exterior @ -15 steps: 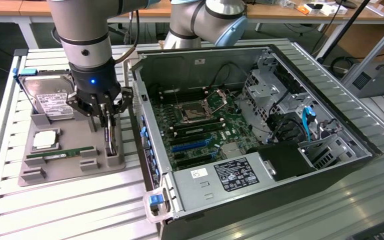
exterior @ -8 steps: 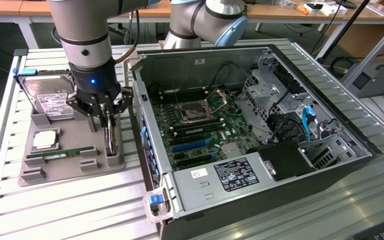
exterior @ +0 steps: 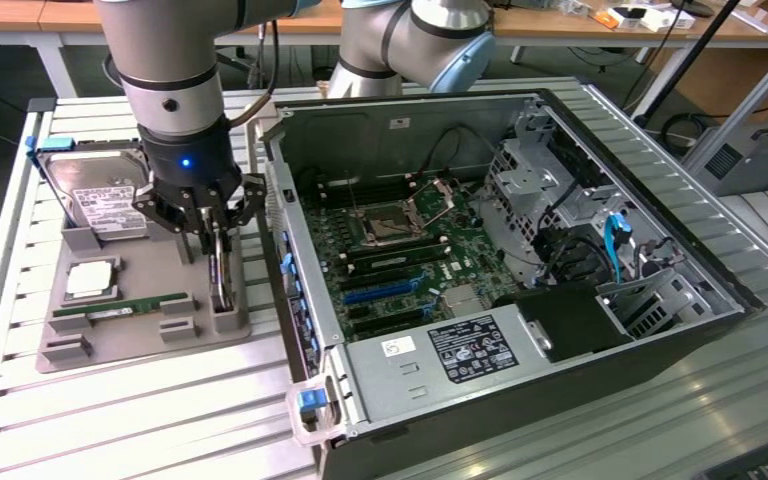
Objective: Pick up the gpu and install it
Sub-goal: 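Pick up the gpu and move the gpu toward the slot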
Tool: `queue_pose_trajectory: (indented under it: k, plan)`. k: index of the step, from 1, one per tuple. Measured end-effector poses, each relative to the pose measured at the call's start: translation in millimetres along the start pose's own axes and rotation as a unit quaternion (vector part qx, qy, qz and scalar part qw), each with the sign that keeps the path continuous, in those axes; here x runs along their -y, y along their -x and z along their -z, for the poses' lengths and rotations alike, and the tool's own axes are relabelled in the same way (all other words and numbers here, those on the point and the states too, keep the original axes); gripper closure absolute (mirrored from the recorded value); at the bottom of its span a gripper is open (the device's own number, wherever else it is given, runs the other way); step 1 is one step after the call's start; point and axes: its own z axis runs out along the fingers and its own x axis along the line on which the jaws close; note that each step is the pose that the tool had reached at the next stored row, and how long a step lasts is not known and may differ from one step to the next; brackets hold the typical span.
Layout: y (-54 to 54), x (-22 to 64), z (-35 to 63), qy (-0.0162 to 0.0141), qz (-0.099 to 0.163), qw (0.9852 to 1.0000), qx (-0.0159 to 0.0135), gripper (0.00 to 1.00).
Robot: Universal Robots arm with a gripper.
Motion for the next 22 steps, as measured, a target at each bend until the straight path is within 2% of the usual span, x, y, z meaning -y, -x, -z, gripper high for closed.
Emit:
queue_pose_trajectory:
  k: [22]
  plan:
    - [0.2,0.3,6.7,0.0,0.0,1.0,0.0,0.73]
